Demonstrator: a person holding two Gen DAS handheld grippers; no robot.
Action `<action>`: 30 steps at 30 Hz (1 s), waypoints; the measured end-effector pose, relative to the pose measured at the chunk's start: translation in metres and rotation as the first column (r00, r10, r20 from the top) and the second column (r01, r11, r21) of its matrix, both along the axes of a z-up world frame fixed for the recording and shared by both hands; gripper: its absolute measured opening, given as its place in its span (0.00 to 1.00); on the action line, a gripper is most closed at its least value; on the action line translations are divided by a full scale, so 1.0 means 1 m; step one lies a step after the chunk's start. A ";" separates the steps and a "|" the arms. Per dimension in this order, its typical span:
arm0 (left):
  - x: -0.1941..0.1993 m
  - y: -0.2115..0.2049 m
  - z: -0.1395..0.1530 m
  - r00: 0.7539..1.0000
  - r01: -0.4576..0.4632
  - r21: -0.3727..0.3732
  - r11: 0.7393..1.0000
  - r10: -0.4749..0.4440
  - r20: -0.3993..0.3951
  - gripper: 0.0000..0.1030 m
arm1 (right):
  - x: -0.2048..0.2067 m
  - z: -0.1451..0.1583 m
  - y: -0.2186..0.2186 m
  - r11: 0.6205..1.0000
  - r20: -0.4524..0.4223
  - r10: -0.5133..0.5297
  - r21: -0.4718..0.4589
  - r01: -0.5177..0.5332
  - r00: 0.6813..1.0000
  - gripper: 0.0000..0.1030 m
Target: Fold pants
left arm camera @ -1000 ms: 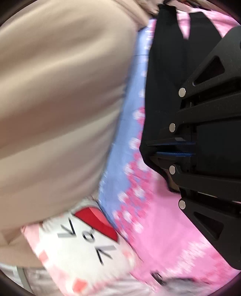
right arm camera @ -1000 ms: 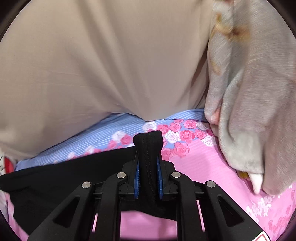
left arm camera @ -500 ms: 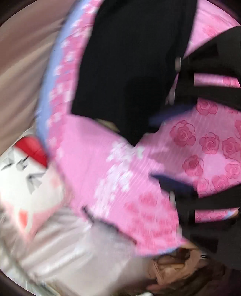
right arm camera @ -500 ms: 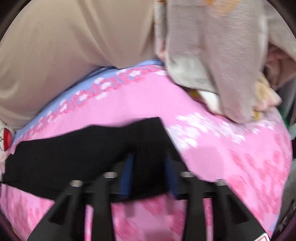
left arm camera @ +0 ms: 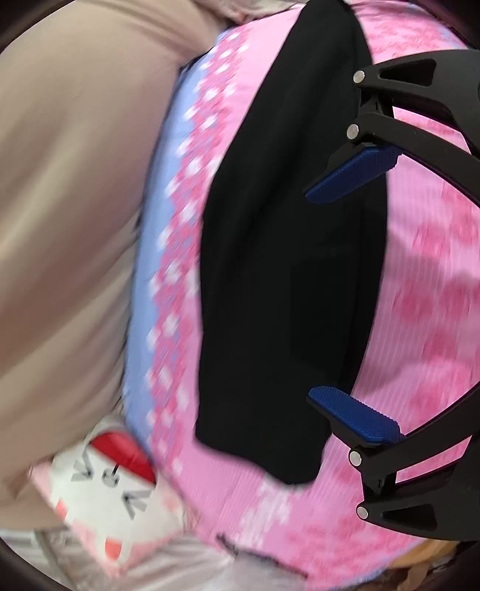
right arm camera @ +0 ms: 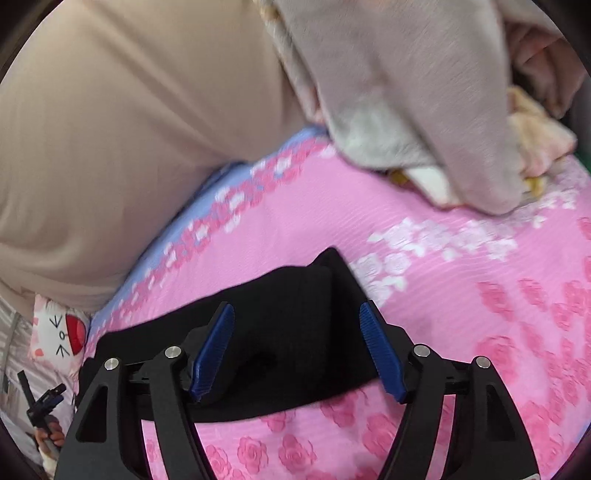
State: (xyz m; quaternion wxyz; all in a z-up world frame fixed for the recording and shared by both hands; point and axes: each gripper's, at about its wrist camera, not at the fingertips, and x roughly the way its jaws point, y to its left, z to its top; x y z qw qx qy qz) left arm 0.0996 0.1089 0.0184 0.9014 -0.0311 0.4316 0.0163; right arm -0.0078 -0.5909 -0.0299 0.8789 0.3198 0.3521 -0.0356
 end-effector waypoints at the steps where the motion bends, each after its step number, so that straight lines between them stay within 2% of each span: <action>1: 0.002 -0.010 -0.005 1.000 0.014 -0.003 1.000 -0.014 -0.014 0.95 | 0.017 -0.003 0.007 0.999 -0.039 0.044 -0.022 -0.044 0.998 0.07; 2: 0.002 -0.017 -0.009 0.999 0.025 -0.001 1.000 -0.025 -0.029 0.95 | 0.028 0.003 0.016 0.994 -0.065 0.071 -0.080 -0.076 0.995 0.08; 3: 0.001 -0.021 -0.011 0.999 0.035 0.003 0.999 -0.035 -0.037 0.95 | 0.032 0.017 0.027 0.982 -0.053 0.083 -0.166 -0.091 0.995 0.08; 5: -0.002 -0.027 -0.016 0.998 0.048 0.021 0.999 -0.047 -0.044 0.95 | 0.019 0.068 0.056 0.919 0.088 0.133 -0.384 -0.090 0.987 0.09; 7: -0.003 -0.028 -0.021 0.997 0.059 0.035 0.998 -0.057 -0.047 0.95 | 0.003 0.092 0.074 0.835 0.122 0.147 -0.548 -0.057 0.982 0.23; 8: -0.003 -0.027 -0.023 0.997 0.061 0.038 0.997 -0.059 -0.051 0.95 | 0.000 0.087 0.073 0.806 0.098 0.139 -0.590 -0.056 0.985 0.29; 9: -0.005 -0.029 -0.028 0.997 0.063 0.038 0.997 -0.061 -0.056 0.95 | 0.000 0.071 0.064 0.797 0.044 0.102 -0.602 -0.055 0.994 0.41; 10: -0.004 -0.029 -0.034 0.996 0.066 0.035 0.997 -0.063 -0.070 0.95 | 0.004 0.044 0.047 0.801 -0.050 0.016 -0.596 -0.043 0.999 0.41; 12: 0.000 -0.026 -0.044 0.993 0.054 0.035 0.998 -0.050 -0.105 0.95 | 0.001 0.009 0.022 0.825 -0.171 -0.110 -0.565 -0.006 0.979 0.34; 13: 0.001 -0.027 -0.047 0.992 0.048 0.034 0.998 -0.043 -0.116 0.95 | -0.013 0.001 0.013 0.856 -0.160 -0.149 -0.515 0.047 0.976 0.34; 14: 0.002 -0.027 -0.050 0.992 0.040 0.029 0.999 -0.036 -0.123 0.95 | -0.031 0.002 0.011 0.892 -0.096 -0.156 -0.442 0.098 0.983 0.34; 16: 0.004 -0.020 -0.050 0.993 0.005 0.012 1.000 -0.004 -0.121 0.95 | -0.057 0.009 0.021 0.925 0.000 -0.138 -0.359 0.129 0.990 0.34; 19: 0.006 0.003 -0.047 0.993 -0.076 -0.057 0.996 0.070 -0.100 0.95 | -0.072 0.021 0.059 0.916 0.033 -0.118 -0.384 0.121 0.993 0.38; 20: 0.007 0.013 -0.046 0.990 -0.106 -0.089 0.990 0.097 -0.100 0.95 | -0.075 0.023 0.070 0.921 0.041 -0.104 -0.373 0.112 0.994 0.45; 21: 0.007 0.025 -0.046 0.987 -0.135 -0.123 0.983 0.122 -0.107 0.95 | -0.076 0.024 0.083 0.931 0.050 -0.090 -0.351 0.102 0.995 0.48; 24: 0.004 0.071 -0.051 0.967 -0.241 -0.227 0.944 0.214 -0.138 0.95 | -0.070 0.020 0.132 0.965 0.069 0.001 -0.261 0.017 0.998 0.50; 26: 0.003 0.106 -0.059 0.948 -0.308 -0.300 0.903 0.265 -0.175 0.95 | -0.058 0.017 0.164 0.961 0.057 0.056 -0.273 -0.039 0.997 0.51; 27: 0.002 0.126 -0.066 0.938 -0.340 -0.361 0.868 0.284 -0.200 0.94 | -0.052 0.017 0.180 0.957 0.047 0.082 -0.284 -0.065 0.996 0.53; 30: 0.002 0.158 -0.078 0.929 -0.367 -0.498 0.786 0.283 -0.238 0.92 | -0.035 0.012 0.229 0.948 0.030 0.156 -0.286 -0.141 0.987 0.54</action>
